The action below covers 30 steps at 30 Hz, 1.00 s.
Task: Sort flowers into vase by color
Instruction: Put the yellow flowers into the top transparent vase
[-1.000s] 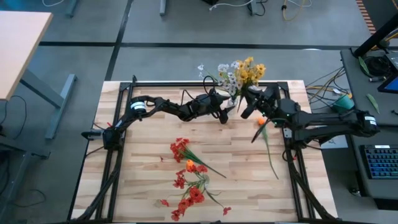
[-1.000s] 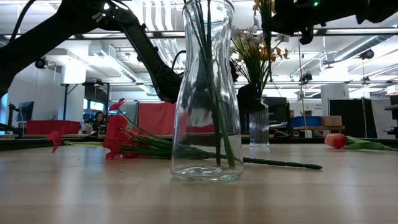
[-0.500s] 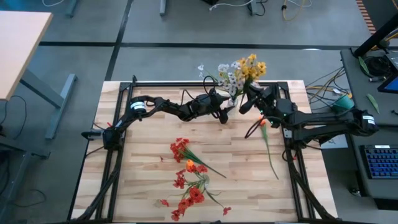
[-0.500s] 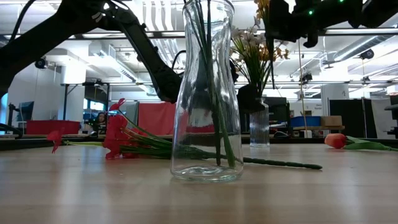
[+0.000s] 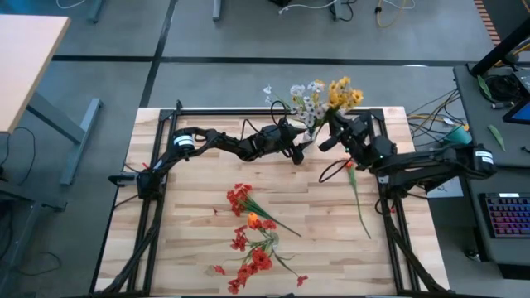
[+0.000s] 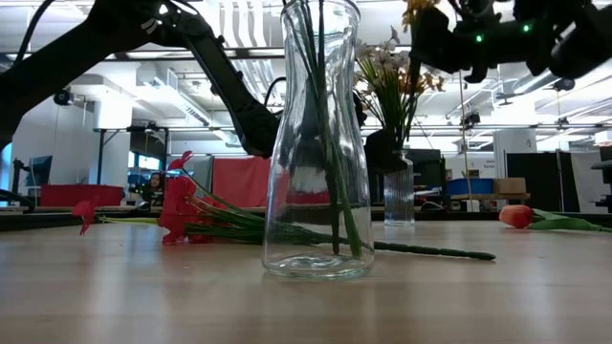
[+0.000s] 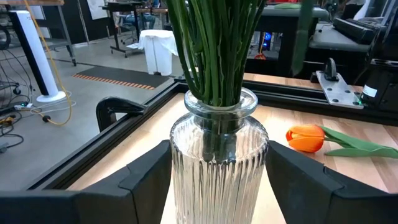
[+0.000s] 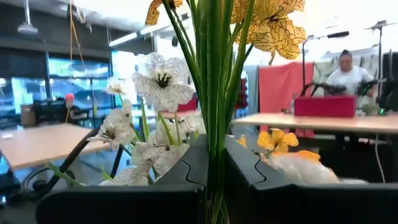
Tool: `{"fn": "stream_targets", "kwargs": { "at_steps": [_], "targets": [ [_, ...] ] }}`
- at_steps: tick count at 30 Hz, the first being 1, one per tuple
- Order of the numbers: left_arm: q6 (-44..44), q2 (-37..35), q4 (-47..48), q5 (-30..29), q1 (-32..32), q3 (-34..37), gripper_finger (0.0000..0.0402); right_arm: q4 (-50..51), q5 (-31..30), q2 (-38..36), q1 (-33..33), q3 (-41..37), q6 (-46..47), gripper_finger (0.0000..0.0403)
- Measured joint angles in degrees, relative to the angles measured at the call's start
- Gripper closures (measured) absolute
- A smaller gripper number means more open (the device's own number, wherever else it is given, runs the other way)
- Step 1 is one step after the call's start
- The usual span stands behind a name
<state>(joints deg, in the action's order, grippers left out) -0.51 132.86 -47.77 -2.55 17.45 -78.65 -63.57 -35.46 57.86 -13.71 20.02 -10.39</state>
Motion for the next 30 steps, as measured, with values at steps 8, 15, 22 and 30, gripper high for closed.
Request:
{"fn": "stream_targets", "kwargs": {
  "at_steps": [8,15,22,30],
  "targets": [
    [0.0,-0.02,0.22,0.0,0.01,0.0,0.0173,-18.27,0.0,6.63,-0.61,-4.45,-5.44,0.0385],
    [-0.02,-0.02,0.26,0.01,0.01,0.0,0.0173,-22.92,1.46,11.44,-2.23,-4.64,-4.09,0.0385],
    [-0.02,-0.02,0.35,0.02,0.02,0.0,0.0173,-26.37,2.95,14.2,-3.68,-4.57,-4.84,0.0385],
    [-0.02,-0.02,0.45,0.02,0.02,0.02,0.0173,-26.78,3.47,16.7,-5.1,-4.31,-1.22,0.0385]
  ]
}}
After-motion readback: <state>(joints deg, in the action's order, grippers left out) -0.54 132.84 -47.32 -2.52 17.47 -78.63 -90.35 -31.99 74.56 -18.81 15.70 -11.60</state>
